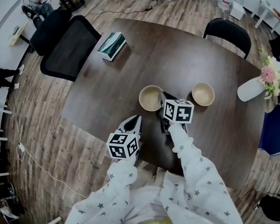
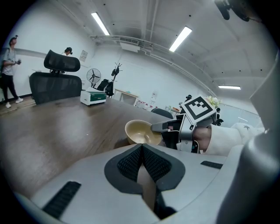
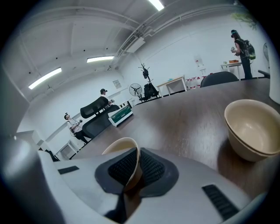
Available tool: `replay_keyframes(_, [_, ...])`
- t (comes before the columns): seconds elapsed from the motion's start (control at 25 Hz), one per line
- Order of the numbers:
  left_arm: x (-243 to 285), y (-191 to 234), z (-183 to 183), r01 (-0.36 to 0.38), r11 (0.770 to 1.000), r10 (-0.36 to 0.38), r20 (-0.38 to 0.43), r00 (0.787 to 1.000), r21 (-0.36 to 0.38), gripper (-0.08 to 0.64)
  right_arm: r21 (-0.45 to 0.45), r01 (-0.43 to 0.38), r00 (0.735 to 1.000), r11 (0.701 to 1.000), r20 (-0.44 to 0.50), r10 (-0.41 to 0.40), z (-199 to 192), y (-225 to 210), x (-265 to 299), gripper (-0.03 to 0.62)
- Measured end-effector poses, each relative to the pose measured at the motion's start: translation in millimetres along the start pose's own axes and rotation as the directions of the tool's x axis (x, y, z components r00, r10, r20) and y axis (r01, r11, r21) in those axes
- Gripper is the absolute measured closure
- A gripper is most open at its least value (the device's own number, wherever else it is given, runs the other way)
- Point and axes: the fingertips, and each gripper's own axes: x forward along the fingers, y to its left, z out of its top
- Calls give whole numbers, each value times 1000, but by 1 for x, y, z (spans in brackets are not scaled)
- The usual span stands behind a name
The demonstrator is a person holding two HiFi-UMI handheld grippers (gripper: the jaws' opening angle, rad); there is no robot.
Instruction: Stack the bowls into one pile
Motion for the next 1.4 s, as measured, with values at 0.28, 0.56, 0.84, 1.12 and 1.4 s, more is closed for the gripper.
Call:
replay_keyframes(0.28, [-6,-4,2,-23,1000,23,21,1000,1,535,18,-25,999,1000,32,25,7,2,-14,554])
replay_keyframes(0.56, [-6,-25,6,-28,1000,28,40,999,-4,535,47,-48,995,998,87,44,27,-9,-43,554])
replay_keyframes(0.84, [8,-59,8,14,1000,-14,40,999,16,535,101,-32,987,994,158,15,45,-43,-80,554])
replay_keyframes(1.12, [27,-94,11,69,996,-71,24,997,51,535,167,38,974,985,212,-73,53,-95,-116,554])
replay_keyframes(1.4, [48,-122,7,116,991,-116,-4,993,74,535,261,54,954,964,270,-127,62,-134,-140,554])
